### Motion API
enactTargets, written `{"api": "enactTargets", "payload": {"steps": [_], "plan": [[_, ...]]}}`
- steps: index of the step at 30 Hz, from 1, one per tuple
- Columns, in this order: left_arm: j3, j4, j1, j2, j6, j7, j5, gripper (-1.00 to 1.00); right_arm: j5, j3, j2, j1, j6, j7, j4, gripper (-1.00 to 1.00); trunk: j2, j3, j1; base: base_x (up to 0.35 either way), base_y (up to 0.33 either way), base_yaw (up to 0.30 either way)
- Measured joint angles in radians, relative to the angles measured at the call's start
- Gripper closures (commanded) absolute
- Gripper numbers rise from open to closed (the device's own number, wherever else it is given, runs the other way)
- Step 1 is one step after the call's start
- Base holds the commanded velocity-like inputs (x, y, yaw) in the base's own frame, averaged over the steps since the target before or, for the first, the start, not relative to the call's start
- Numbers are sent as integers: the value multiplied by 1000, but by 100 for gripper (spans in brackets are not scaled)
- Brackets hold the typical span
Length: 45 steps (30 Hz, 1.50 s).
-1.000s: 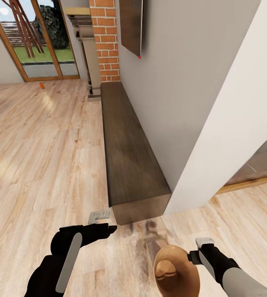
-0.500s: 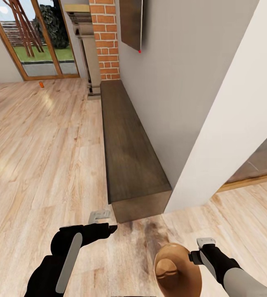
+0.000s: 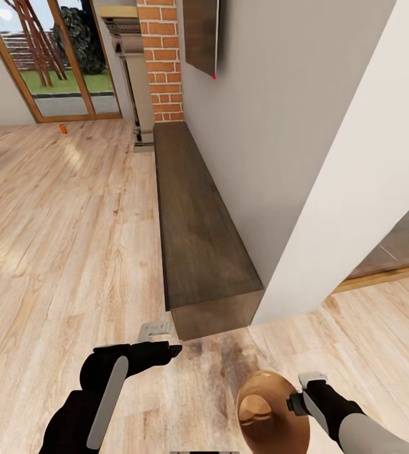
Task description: Put the three can of soda from the living room inside the tash can in the kitchen.
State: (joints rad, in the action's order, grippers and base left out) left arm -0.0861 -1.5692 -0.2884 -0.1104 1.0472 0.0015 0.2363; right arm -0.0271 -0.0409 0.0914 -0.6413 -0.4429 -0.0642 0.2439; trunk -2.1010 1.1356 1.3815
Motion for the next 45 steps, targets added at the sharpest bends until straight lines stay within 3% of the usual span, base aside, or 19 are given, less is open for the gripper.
{"api": "enactTargets", "payload": {"steps": [15, 25, 45], "plan": [[-2, 0, 0, 0, 0, 0, 0, -100, 0, -4, -1, 0, 4, 2, -8, -100, 0, 0, 0, 0, 0, 0], [-57, 0, 0, 0, 0, -3, 0, -100, 1, -4, 0, 0, 5, 3, -7, -100, 0, 0, 0, 0, 0, 0], [-63, 0, 0, 0, 0, -3, 0, -100, 1, -4, -1, 0, 6, 3, -6, -100, 0, 0, 0, 0, 0, 0]]}}
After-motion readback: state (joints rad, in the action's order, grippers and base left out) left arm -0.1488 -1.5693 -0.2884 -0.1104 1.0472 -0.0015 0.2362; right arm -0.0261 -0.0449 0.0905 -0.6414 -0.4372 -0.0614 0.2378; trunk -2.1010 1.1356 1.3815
